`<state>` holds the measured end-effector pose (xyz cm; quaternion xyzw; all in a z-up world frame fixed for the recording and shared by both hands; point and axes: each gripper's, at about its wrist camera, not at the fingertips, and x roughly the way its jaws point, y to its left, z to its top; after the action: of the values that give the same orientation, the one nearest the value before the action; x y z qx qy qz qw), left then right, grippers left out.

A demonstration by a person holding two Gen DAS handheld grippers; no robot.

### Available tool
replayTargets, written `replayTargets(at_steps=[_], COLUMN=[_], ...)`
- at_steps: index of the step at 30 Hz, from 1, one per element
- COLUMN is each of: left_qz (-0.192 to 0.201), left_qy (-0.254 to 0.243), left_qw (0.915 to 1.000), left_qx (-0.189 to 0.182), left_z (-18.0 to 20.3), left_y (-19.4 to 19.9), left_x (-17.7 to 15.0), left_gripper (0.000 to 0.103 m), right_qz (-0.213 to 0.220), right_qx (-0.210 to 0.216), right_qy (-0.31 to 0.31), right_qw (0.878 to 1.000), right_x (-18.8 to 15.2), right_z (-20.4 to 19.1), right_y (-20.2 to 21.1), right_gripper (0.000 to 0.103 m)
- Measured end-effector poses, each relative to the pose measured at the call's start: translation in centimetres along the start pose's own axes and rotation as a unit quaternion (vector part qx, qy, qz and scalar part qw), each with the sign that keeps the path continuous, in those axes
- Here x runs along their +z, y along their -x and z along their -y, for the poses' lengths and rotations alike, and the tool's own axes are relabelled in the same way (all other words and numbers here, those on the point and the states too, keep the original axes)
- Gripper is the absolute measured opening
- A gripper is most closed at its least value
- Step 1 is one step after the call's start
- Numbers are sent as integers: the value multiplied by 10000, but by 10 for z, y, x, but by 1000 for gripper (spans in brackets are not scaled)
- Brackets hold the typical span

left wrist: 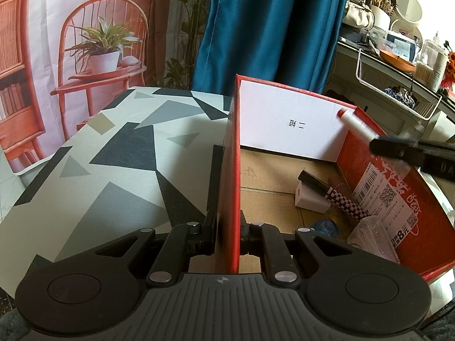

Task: Organize rigid objects
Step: 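Carry the marker into the red box and open the right gripper, then grasp the purple glue stick on the table with the right gripper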

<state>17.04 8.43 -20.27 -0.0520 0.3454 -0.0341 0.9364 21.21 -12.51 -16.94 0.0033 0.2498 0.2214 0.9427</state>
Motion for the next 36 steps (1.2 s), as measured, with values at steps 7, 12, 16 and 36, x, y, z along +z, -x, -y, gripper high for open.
replayTargets(at_steps=[7, 12, 16, 36], left_qz=[1, 0, -3, -9], left_qy=[-2, 1, -3, 0], left_qw=[10000, 10000, 10000, 10000], left_qx=[3, 2, 3, 1], left_z=[0, 0, 0, 1], left_y=[0, 0, -1, -1], left_x=[0, 0, 0, 0], left_gripper=[15, 15, 15, 15], right_qz=[-309, -349, -319, 580], right_qx=[275, 356, 375, -1135], right_qy=[104, 36, 13, -920], right_qw=[9991, 9988, 9988, 9876], right_x=[-10, -13, -13, -12], right_z=[-15, -13, -11, 101], right_y=[-3, -1, 0, 32], right_gripper=[14, 15, 18, 103])
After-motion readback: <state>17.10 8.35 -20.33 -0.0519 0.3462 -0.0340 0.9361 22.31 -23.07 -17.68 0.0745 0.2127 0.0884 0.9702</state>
